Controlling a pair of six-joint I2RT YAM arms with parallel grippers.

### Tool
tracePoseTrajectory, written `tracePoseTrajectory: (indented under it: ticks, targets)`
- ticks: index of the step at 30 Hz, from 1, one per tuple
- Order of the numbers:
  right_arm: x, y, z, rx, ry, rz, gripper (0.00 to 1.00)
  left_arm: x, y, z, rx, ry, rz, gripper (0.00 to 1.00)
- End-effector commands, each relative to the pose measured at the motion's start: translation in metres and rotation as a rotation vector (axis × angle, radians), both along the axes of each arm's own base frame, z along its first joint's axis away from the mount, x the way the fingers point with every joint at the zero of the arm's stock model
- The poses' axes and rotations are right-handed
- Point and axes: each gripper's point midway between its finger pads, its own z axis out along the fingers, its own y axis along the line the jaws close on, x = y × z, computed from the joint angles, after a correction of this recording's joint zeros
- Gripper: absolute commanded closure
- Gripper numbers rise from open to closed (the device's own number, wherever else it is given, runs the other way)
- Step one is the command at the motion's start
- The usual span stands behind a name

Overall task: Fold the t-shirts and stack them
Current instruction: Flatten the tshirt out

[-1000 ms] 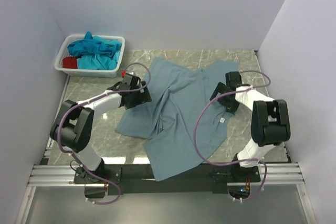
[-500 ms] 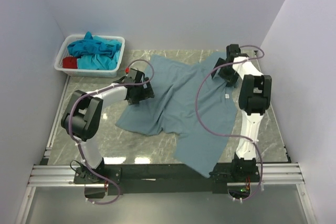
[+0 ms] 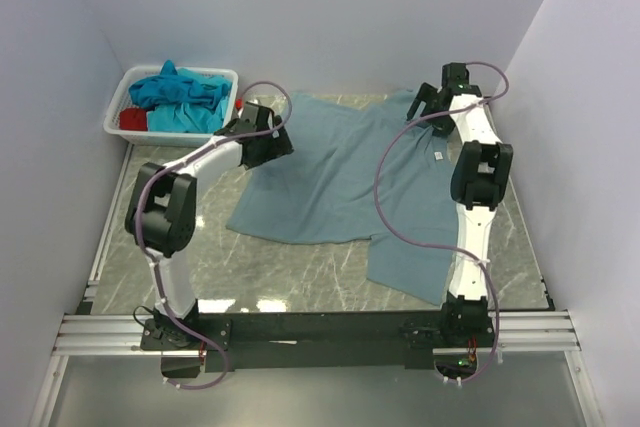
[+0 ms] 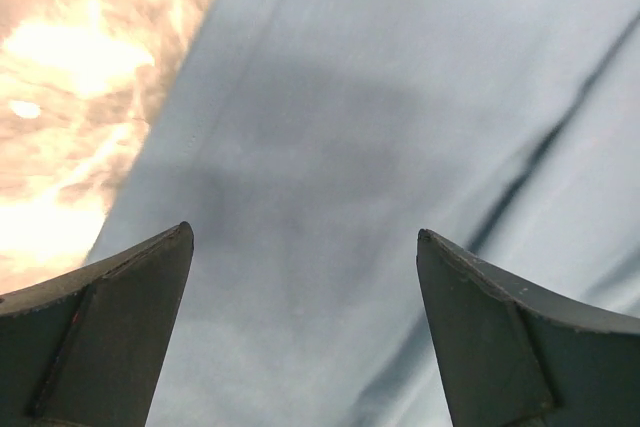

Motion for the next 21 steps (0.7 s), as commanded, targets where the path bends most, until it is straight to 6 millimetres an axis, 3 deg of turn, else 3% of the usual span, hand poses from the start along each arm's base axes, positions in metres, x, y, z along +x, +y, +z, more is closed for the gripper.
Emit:
tracePoseTrajectory:
  ticks: [1, 2, 3, 4, 5, 6, 7, 8, 9, 10, 11, 12, 13, 14, 15, 16, 17, 21]
  targets:
    - [-0.002, -0.003, 0.124, -0.047, -0.243, 0.006, 0.0, 0.006, 0.008, 0.089, -0.022, -0.203, 0.019, 0.01]
    - [-0.008, -0.005, 0.133, -0.061, -0.263, -0.01, 0.0, -0.006, 0.013, 0.081, -0.022, -0.189, 0.03, 0.01]
    - [-0.024, -0.007, 0.172, -0.077, -0.33, -0.031, 0.0, -0.018, 0.017, 0.1, -0.047, -0.223, 0.041, 0.01]
    - [-0.049, -0.014, 0.14, -0.098, -0.244, -0.092, 0.0, -0.027, 0.02, 0.101, -0.069, -0.216, 0.07, 0.01]
    - [-0.063, -0.017, 0.138, -0.114, -0.241, -0.119, 0.0, -0.044, 0.031, 0.082, -0.045, -0.175, 0.098, 0.01]
    - [-0.077, -0.019, 0.175, -0.122, -0.342, -0.147, 0.0, -0.061, 0.04, 0.092, -0.05, -0.182, 0.121, 0.01]
    - [-0.108, -0.023, 0.135, -0.127, -0.257, -0.193, 0.0, -0.072, 0.047, 0.088, -0.042, -0.168, 0.143, 0.01]
    - [-0.117, -0.024, 0.137, -0.123, -0.293, -0.217, 0.0, -0.091, 0.061, 0.069, -0.002, -0.125, 0.174, 0.01]
    - [-0.138, -0.024, 0.16, -0.115, -0.358, -0.241, 0.0, -0.108, 0.071, 0.074, 0.008, -0.12, 0.194, 0.01]
    - [-0.164, -0.022, 0.128, -0.096, -0.302, -0.273, 0.0, -0.12, 0.078, 0.069, 0.016, -0.102, 0.222, 0.01]
    - [-0.173, -0.021, 0.127, -0.083, -0.328, -0.286, 0.0, -0.138, 0.088, 0.052, 0.04, -0.064, 0.239, 0.01]
    - [-0.186, -0.018, 0.143, -0.061, -0.386, -0.288, 0.0, -0.151, 0.094, 0.055, 0.035, -0.062, 0.258, 0.01]
    - [-0.202, -0.013, 0.122, -0.043, -0.354, -0.284, 0.0, -0.159, 0.097, 0.051, 0.018, -0.054, 0.288, 0.01]
    - [-0.209, -0.01, 0.121, -0.024, -0.366, -0.278, 0.0, -0.172, 0.102, 0.037, 0.022, -0.022, 0.306, 0.01]
    - [-0.216, -0.006, 0.129, -0.001, -0.396, -0.275, 0.0, -0.179, 0.104, 0.036, 0.004, -0.022, 0.327, 0.0]
    - [-0.224, -0.002, 0.12, 0.024, -0.38, -0.281, 0.0, -0.185, 0.105, 0.031, -0.021, -0.005, 0.362, 0.01]
    - [-0.225, 0.001, 0.123, 0.041, -0.402, -0.272, 0.0, -0.193, 0.107, 0.02, -0.019, 0.02, 0.372, 0.01]
    - [-0.235, 0.017, 0.128, 0.115, -0.423, -0.222, 0.0, -0.207, 0.118, -0.005, -0.011, 0.07, 0.466, 0.01]
